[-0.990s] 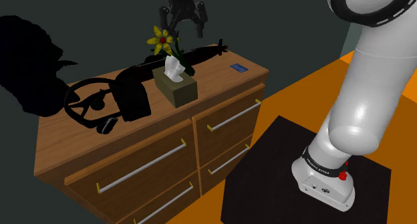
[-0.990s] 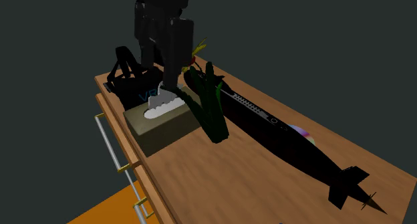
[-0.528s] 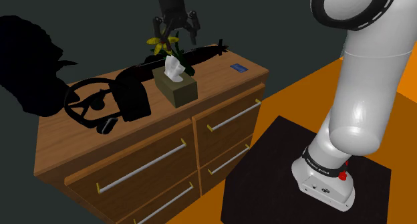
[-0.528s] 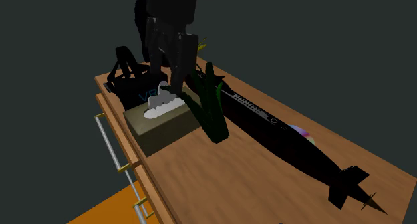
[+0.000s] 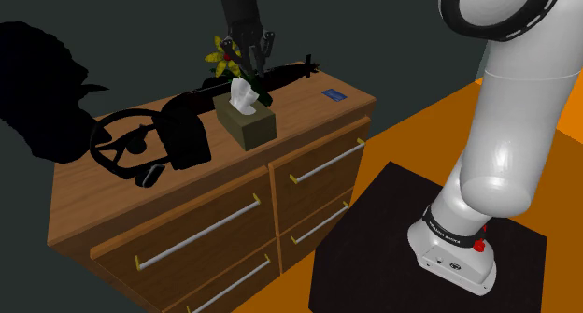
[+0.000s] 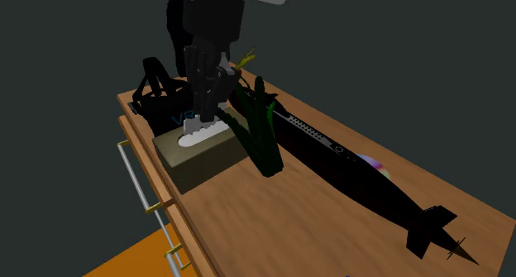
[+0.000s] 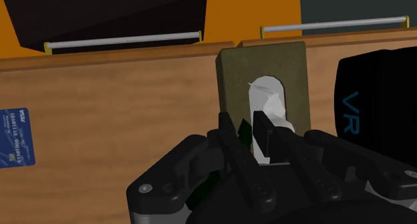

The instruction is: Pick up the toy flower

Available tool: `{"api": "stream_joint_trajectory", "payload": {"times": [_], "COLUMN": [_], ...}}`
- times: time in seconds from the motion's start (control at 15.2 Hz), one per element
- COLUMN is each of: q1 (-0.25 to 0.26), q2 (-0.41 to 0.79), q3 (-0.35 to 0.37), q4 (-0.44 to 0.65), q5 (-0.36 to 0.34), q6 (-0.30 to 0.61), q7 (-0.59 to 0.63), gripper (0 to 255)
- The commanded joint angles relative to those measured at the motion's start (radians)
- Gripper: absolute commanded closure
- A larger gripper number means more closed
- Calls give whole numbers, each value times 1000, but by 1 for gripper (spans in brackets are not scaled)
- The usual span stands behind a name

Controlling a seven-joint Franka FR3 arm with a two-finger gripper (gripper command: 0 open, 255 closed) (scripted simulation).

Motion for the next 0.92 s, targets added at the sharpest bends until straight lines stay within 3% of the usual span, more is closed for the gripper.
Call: {"api": "stream_joint_trajectory", "payload": {"times": [0.0, 0.26, 0.86], "q1": [0, 0, 11], "q2": [0, 3, 71], "q3": [0, 0, 4], "q4": [0, 3, 227], "q5": [0, -1, -7], "q6": [0, -1, -156], "q7": [0, 1, 25], "gripper": [255, 255, 255]}}
